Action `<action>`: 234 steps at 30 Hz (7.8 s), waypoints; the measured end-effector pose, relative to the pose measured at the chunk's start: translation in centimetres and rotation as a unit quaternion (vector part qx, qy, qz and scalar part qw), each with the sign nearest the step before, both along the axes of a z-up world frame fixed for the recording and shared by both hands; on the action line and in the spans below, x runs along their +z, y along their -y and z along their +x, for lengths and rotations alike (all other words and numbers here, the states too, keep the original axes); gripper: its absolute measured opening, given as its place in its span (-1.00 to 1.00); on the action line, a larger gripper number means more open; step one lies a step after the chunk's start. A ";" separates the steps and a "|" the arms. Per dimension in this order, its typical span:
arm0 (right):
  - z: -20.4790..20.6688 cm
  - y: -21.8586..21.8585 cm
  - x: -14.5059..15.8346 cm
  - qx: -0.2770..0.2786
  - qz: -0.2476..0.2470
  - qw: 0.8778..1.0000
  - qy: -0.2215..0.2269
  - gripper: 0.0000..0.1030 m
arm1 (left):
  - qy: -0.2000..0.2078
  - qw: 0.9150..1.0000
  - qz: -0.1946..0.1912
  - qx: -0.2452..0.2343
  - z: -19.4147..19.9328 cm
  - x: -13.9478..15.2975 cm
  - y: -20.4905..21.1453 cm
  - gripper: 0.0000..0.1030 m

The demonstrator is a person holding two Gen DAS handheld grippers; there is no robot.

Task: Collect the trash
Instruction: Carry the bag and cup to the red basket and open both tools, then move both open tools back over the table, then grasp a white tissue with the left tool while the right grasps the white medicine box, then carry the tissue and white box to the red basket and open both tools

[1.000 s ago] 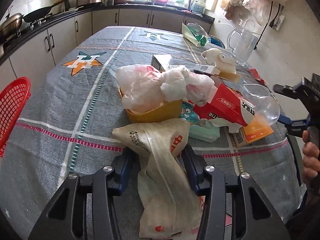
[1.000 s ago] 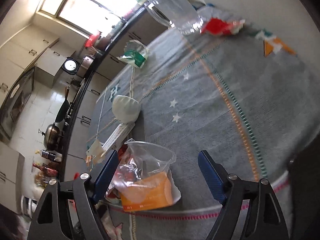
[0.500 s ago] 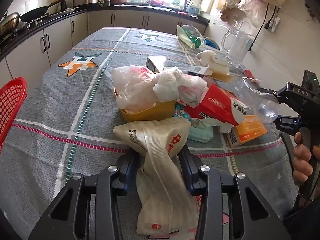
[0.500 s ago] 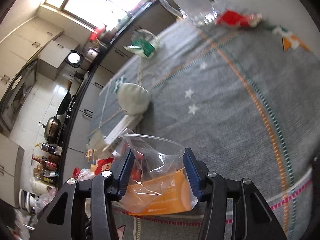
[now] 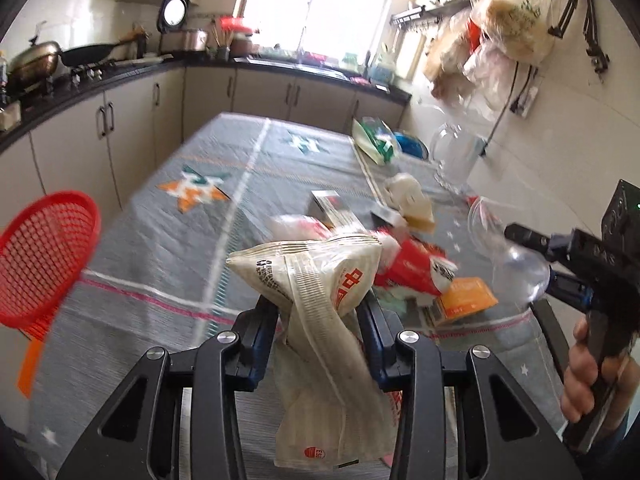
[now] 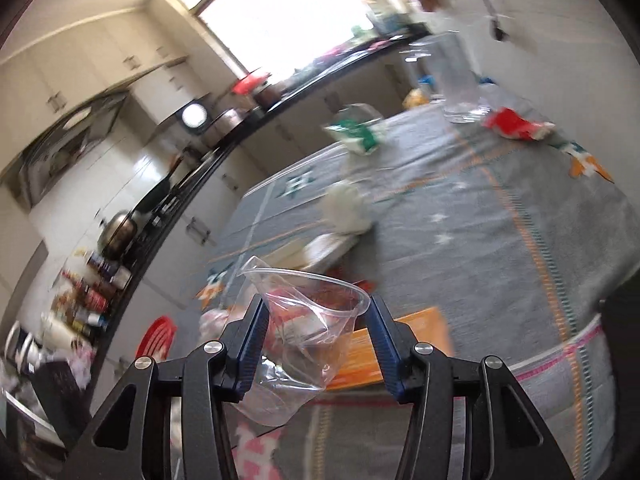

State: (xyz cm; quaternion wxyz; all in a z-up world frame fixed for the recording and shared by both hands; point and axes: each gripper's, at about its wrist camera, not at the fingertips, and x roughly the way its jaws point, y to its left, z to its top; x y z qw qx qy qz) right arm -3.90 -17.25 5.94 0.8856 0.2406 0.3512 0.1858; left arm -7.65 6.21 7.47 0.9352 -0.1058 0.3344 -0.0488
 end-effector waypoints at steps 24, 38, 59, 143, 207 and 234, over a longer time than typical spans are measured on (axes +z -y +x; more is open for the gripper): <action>4.4 -29.6 0.7 0.244 -0.043 0.968 -0.025 0.07 | 0.002 0.977 0.016 0.214 -1.5 1.3 -25.1 -0.25; 7.7 -40.0 -3.4 0.282 -0.039 0.957 -0.052 0.10 | -0.019 0.969 0.015 0.247 0.3 -2.5 -29.5 -0.23; 6.7 -38.1 -2.2 0.285 -0.035 0.957 -0.049 0.24 | -0.001 0.972 0.002 0.235 -1.4 -1.5 -27.5 0.17; 11.7 -2.3 -6.2 0.088 0.129 0.985 -0.077 -0.67 | 0.057 0.994 0.062 -0.072 5.9 0.5 1.5 -0.86; 6.2 -10.1 1.4 0.275 0.082 0.955 0.082 -0.89 | 0.082 0.996 0.013 -0.014 1.6 4.8 -4.8 -0.86; 5.7 -35.4 1.8 0.396 0.203 0.895 -0.038 -0.89 | 0.076 0.983 0.006 0.168 -2.1 3.0 -26.8 -0.86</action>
